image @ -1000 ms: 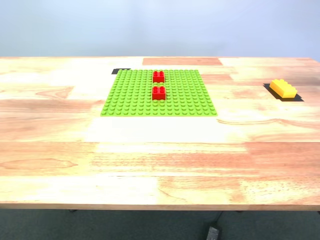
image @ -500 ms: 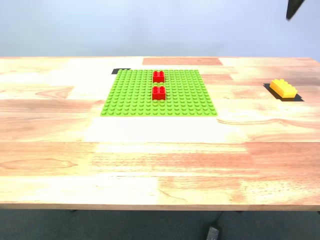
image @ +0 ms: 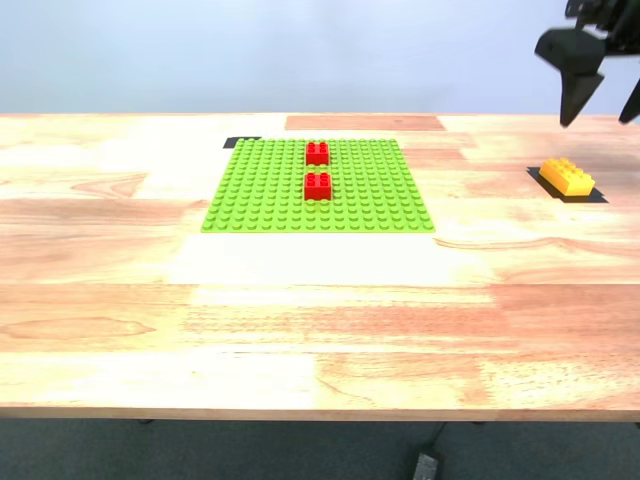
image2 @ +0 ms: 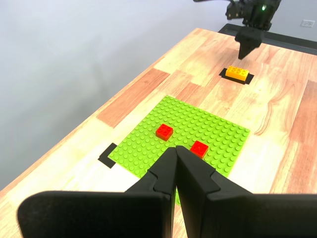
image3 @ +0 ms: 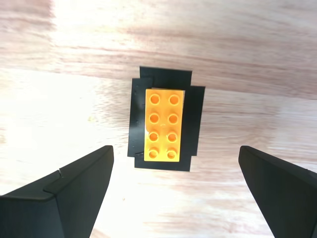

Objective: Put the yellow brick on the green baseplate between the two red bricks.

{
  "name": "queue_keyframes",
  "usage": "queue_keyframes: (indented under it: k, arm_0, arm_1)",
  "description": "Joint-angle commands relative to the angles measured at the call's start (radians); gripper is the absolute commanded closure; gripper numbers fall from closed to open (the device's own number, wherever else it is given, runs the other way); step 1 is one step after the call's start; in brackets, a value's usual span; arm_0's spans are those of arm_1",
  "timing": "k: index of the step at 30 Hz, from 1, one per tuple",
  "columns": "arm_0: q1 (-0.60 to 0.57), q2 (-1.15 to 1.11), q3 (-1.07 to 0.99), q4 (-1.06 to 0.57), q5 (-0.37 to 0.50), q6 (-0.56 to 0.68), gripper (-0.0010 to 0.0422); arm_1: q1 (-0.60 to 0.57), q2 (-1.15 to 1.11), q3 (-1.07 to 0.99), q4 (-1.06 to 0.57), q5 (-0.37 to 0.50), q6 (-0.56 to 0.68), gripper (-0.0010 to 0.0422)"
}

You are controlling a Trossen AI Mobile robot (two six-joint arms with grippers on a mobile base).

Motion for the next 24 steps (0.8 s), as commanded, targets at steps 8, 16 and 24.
queue_keyframes:
  k: [8,16,24]
  arm_0:
    - [0.0,-0.002,-0.001,0.0,0.0,0.0,0.0413]
    - [0.0,-0.003,-0.001,0.0,0.0,0.0,0.0412]
    - [0.0,-0.003,-0.001,0.0,0.001,0.0,0.0413]
  arm_1:
    - [0.003,0.109,-0.021,0.068,-0.005,-0.025,0.0062]
    - [0.003,0.175,-0.03,0.115,-0.023,-0.025,0.0062]
    - [0.006,0.187,-0.041,0.147,-0.018,-0.013,0.0086]
